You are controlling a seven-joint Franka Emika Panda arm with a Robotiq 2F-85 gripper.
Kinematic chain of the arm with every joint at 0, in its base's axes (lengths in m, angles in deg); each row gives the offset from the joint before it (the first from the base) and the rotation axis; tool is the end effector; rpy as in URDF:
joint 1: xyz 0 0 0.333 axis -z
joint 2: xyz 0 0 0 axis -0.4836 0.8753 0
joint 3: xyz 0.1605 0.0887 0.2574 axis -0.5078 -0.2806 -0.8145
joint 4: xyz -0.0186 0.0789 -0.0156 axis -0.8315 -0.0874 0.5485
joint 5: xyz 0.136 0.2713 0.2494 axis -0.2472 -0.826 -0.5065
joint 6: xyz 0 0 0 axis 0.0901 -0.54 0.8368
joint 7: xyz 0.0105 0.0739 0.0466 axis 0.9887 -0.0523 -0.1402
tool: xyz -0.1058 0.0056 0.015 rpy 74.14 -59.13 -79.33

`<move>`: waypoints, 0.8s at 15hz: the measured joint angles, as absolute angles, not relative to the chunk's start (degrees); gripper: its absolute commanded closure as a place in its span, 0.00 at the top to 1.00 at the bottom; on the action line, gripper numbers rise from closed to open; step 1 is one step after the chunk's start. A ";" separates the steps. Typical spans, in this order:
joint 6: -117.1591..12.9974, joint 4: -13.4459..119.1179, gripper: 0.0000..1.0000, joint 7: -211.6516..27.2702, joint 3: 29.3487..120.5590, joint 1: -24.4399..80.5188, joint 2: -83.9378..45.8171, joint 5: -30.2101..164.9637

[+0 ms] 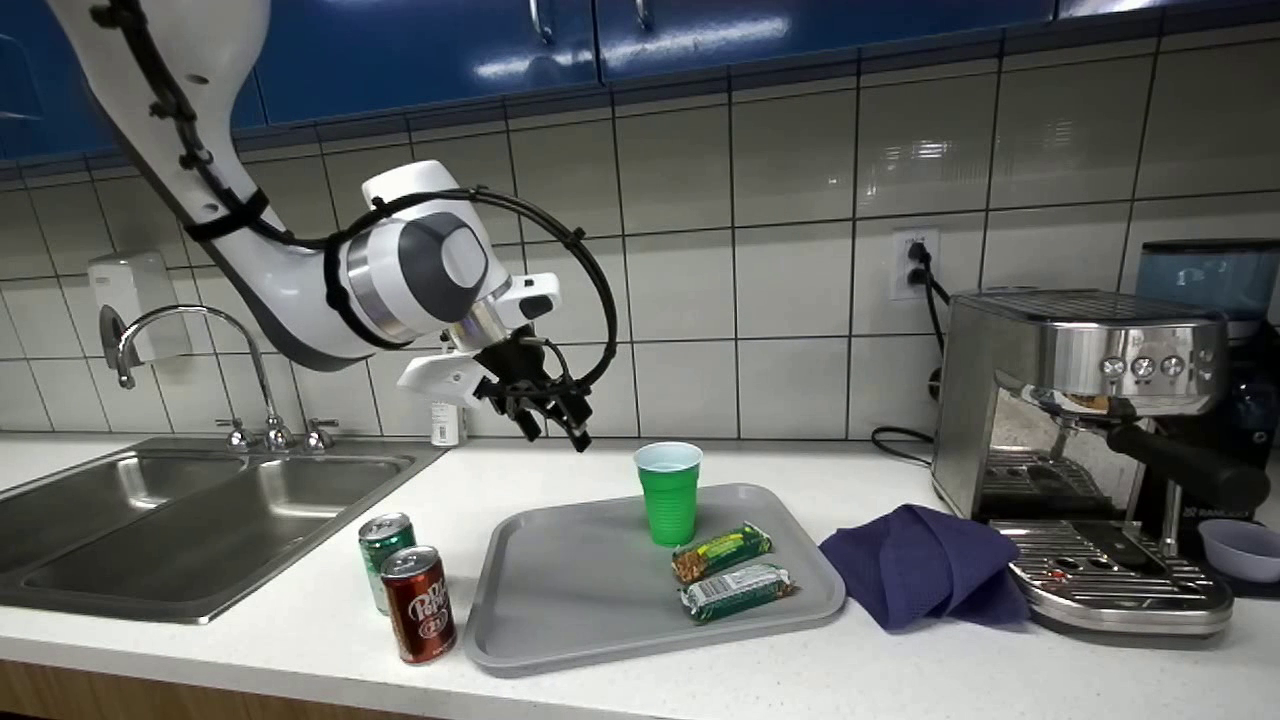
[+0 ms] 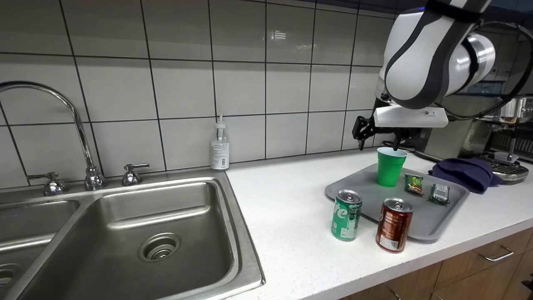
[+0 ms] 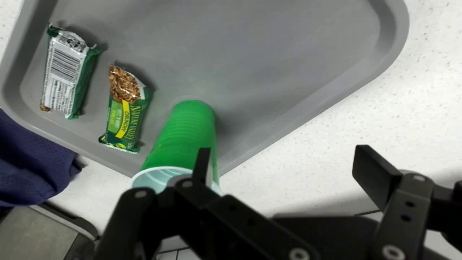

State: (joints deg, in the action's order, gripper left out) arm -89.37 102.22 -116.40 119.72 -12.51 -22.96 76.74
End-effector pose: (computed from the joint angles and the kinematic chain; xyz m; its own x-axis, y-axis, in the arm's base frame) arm 0.5070 -0.0532 0.2720 0.8544 -0.3235 0.4066 -0.3849 -0.9197 0.0770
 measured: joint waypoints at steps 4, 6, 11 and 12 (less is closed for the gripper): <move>-89.37 104.55 1.00 -116.40 121.73 -16.49 -25.99 79.10; -89.37 105.68 1.00 -116.40 122.30 -18.08 -27.76 80.58; -89.18 108.79 1.00 -116.27 122.55 -20.65 -33.35 83.90; -89.08 109.45 1.00 -116.20 122.51 -20.91 -34.67 84.62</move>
